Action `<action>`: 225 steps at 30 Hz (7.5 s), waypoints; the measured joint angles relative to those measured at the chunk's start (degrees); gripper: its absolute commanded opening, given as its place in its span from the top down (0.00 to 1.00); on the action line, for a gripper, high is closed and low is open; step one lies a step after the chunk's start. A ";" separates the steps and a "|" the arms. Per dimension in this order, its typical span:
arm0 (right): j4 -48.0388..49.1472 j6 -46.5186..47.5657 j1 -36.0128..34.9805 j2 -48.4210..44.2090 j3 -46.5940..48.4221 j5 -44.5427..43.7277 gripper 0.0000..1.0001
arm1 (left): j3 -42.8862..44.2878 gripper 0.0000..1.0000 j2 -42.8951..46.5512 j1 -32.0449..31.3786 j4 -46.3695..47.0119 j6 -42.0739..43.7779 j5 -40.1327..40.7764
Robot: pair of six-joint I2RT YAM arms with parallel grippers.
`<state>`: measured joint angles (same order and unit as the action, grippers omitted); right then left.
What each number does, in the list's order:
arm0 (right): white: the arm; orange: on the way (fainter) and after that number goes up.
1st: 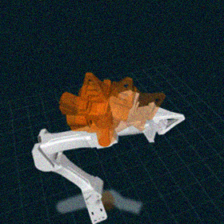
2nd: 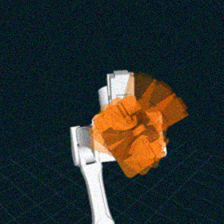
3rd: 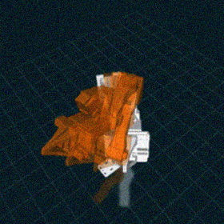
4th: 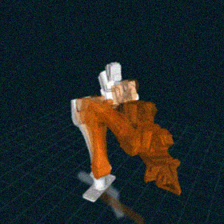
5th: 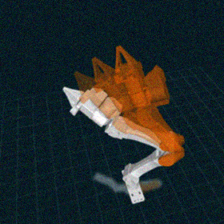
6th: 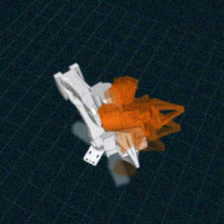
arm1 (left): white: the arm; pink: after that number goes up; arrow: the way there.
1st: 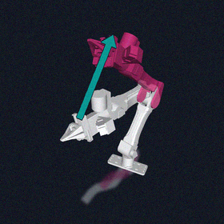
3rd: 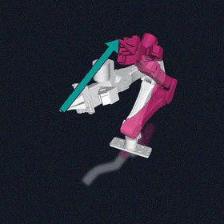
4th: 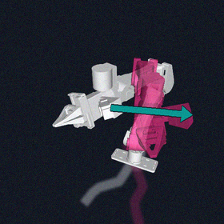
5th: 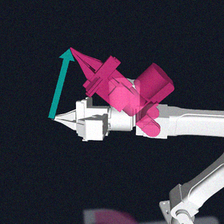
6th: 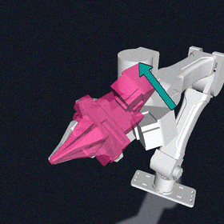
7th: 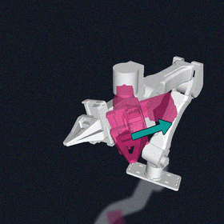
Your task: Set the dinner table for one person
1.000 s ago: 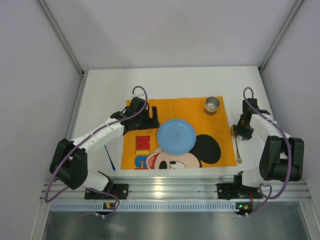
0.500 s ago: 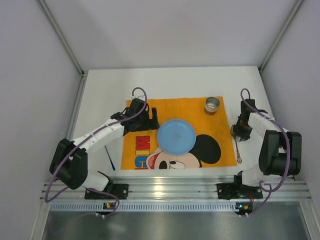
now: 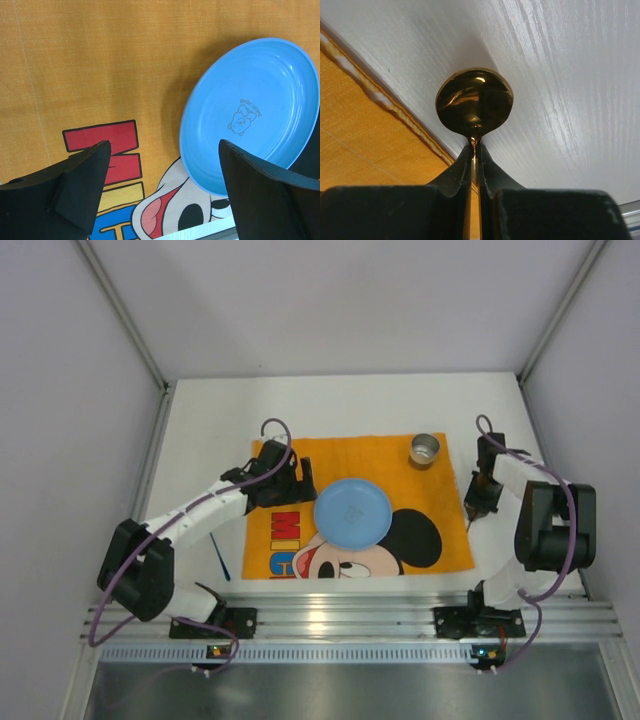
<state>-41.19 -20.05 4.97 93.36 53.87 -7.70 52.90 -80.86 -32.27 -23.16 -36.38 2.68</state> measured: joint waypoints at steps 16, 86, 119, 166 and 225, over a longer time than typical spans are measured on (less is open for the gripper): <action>-10.51 2.54 -1.38 -9.66 18.10 -9.90 1.00 | 3.52 0.06 -2.60 0.00 -0.48 -1.07 -1.97; -3.19 -0.57 -24.46 -31.39 1.18 9.27 0.36 | -5.20 0.17 5.42 39.41 -21.66 -9.97 9.11; -8.55 0.98 -24.46 -30.71 -0.09 6.12 0.44 | -12.96 0.77 -4.66 39.41 9.14 -12.79 14.73; -9.55 -0.13 -24.46 -33.18 -1.05 5.40 0.46 | -9.07 0.55 -1.55 38.91 0.70 1.22 5.62; -9.11 0.59 -24.46 -32.68 -1.49 7.30 0.21 | 17.05 1.00 -14.47 34.05 -11.30 10.05 14.53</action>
<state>-50.30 -19.46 -19.49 60.69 52.38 -0.40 69.95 -95.33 1.78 -34.46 -26.33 17.21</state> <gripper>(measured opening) 0.786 0.024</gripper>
